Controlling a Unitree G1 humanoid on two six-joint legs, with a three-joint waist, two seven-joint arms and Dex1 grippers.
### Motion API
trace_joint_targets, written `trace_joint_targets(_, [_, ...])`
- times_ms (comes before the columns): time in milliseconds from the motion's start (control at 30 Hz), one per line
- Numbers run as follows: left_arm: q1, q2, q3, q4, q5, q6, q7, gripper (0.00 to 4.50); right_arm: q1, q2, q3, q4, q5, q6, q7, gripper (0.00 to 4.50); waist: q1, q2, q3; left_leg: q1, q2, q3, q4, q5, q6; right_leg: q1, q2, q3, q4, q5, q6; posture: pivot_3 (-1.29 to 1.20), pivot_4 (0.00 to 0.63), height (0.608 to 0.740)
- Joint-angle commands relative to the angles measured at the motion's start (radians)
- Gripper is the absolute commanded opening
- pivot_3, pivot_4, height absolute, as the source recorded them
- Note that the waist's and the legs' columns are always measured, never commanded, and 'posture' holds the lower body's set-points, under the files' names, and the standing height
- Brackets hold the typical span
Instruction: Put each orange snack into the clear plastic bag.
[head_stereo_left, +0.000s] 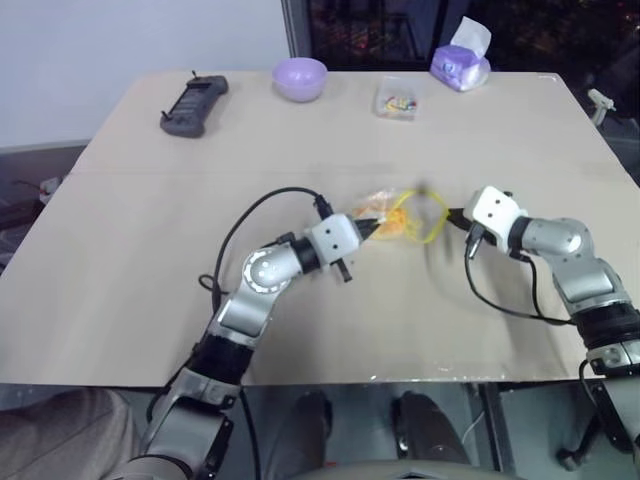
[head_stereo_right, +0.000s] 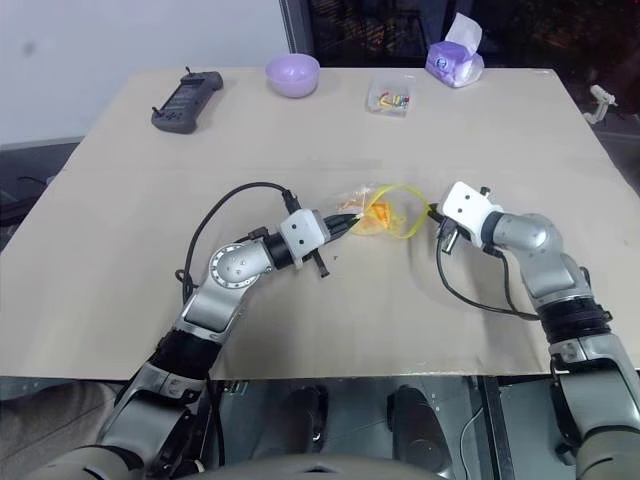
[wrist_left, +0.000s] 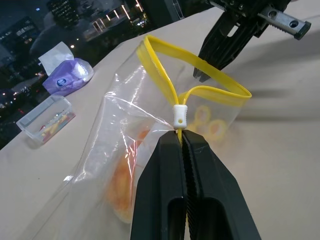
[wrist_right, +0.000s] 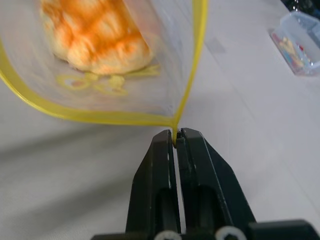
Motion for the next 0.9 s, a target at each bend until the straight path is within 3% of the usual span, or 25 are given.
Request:
trace_joint_targets(33, [0.002, -0.002, -0.003, -0.019, 0.004, -0.015, 0.005, 0.0, -0.004, -0.014, -0.041, -0.04, 0.018, -0.014, 0.004, 0.07, 0.0, 0.0, 0.0, 0.0, 0.0, 0.0, 0.0, 0.0, 0.0, 0.0, 0.0, 0.0, 0.0, 0.0, 0.0, 0.0, 0.15, 0.74])
trace_joint_targets(533, [-0.112, -0.008, 0.064, 0.065, -0.013, -0.048, 0.044, 0.0, -0.071, -0.033, -0.155, -0.11, 0.122, 0.095, 0.015, 0.07, 0.0, 0.0, 0.0, 0.0, 0.0, 0.0, 0.0, 0.0, 0.0, 0.0, 0.0, 0.0, 0.0, 0.0, 0.0, 0.0, 0.15, 0.74])
trace_joint_targets(900, [-0.382, -0.009, 0.101, 0.319, 0.034, -0.223, 0.139, 0.0, -0.184, -0.086, -0.18, -0.031, 0.058, 0.079, -0.056, 0.07, 0.001, 0.0, 0.0, -0.001, -0.001, 0.0, 0.0, 0.0, 0.0, 0.0, 0.0, 0.0, 0.0, 0.0, 0.0, 0.0, 0.15, 0.74])
